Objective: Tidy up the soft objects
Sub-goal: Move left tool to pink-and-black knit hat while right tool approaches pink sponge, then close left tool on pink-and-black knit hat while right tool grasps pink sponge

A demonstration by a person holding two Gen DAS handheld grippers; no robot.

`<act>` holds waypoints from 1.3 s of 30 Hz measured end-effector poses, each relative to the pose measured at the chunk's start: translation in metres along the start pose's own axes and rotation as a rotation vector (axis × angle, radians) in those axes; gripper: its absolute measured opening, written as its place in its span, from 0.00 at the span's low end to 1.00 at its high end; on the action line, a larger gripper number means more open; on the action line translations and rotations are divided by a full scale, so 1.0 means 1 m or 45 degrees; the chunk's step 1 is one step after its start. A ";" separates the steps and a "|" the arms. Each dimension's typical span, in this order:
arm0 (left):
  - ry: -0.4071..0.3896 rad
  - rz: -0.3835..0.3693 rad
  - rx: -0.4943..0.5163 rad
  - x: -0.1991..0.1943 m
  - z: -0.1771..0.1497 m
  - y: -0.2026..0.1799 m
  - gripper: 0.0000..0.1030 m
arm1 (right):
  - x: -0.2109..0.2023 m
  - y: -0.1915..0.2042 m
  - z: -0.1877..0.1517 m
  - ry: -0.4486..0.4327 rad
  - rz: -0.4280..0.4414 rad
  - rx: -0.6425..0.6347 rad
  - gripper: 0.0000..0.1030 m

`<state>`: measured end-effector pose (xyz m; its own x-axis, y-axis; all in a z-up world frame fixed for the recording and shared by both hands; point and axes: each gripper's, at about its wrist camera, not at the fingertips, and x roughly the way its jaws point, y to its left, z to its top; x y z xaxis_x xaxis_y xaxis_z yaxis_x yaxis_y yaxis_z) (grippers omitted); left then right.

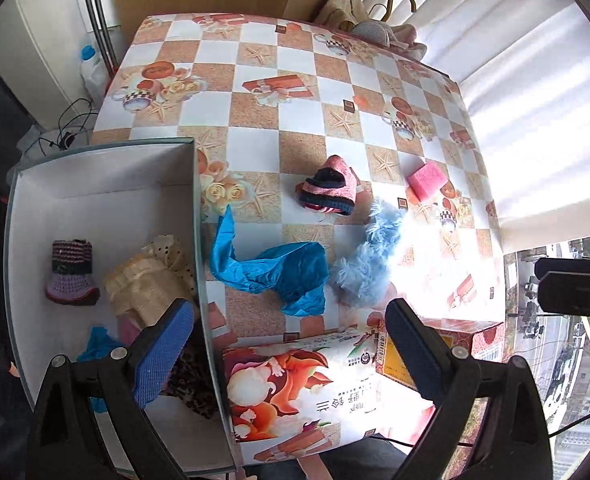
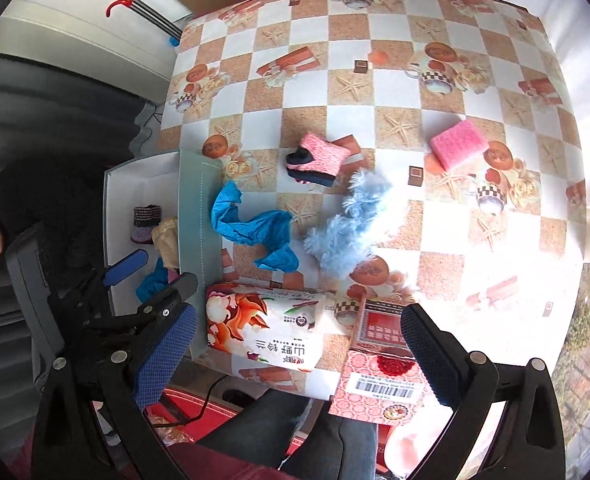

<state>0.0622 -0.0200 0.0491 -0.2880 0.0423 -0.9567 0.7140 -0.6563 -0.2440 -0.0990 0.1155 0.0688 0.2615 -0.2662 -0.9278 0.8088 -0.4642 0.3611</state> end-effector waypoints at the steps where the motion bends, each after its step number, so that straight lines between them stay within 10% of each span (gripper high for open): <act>1: 0.021 0.001 0.013 0.008 0.006 -0.007 0.95 | -0.006 -0.014 -0.001 0.000 0.008 0.037 1.00; 13: 0.231 0.124 -0.079 0.108 0.064 -0.035 0.95 | 0.040 -0.148 0.013 0.036 -0.122 0.221 1.00; 28: 0.278 0.146 -0.482 0.173 0.101 -0.021 0.95 | 0.118 -0.151 0.117 -0.061 -0.389 -0.244 1.00; 39: 0.323 0.304 -0.445 0.201 0.110 -0.031 1.00 | 0.152 -0.158 0.150 -0.051 -0.403 -0.339 1.00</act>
<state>-0.0877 -0.0738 -0.1180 0.0431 0.1319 -0.9903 0.9249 -0.3800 -0.0104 -0.2655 0.0217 -0.1154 -0.0383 -0.1803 -0.9829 0.9554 -0.2949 0.0169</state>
